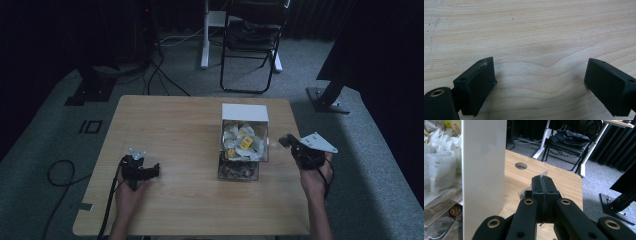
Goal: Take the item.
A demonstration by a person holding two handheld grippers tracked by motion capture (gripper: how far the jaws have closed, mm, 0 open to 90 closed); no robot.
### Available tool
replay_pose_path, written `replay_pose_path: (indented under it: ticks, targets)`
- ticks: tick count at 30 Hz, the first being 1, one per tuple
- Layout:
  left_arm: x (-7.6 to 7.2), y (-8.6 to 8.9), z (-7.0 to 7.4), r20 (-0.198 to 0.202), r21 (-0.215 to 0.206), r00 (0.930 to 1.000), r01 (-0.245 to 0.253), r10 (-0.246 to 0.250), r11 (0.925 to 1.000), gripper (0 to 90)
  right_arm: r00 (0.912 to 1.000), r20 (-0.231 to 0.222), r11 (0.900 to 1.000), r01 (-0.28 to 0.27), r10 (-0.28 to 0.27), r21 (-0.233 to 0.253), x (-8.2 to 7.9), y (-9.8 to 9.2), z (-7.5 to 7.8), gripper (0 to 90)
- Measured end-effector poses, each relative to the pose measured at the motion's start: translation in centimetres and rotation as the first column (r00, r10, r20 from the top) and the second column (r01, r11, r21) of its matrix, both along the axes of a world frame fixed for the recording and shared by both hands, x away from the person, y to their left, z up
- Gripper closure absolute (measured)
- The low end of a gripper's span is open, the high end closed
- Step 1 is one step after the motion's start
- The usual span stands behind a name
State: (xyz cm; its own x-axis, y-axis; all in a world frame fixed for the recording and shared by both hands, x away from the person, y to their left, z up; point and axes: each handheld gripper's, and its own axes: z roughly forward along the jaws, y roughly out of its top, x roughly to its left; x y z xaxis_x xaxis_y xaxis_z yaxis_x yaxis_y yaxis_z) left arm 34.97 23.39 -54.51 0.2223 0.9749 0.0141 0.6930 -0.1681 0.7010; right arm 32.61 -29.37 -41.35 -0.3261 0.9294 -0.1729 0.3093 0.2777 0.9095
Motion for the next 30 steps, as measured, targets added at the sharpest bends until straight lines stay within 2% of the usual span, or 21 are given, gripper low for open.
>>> replay_pose_path:
  ticks: [30]
  targets:
    - [0.0, 0.0, 0.0, 0.002, -0.002, 1.0000, -0.001, 0.001, 1.0000, 10.7, 0.9997, -0.001, 1.000, 0.025, -0.025, 0.010, 2.1, -0.7, 0.2, 90.0]
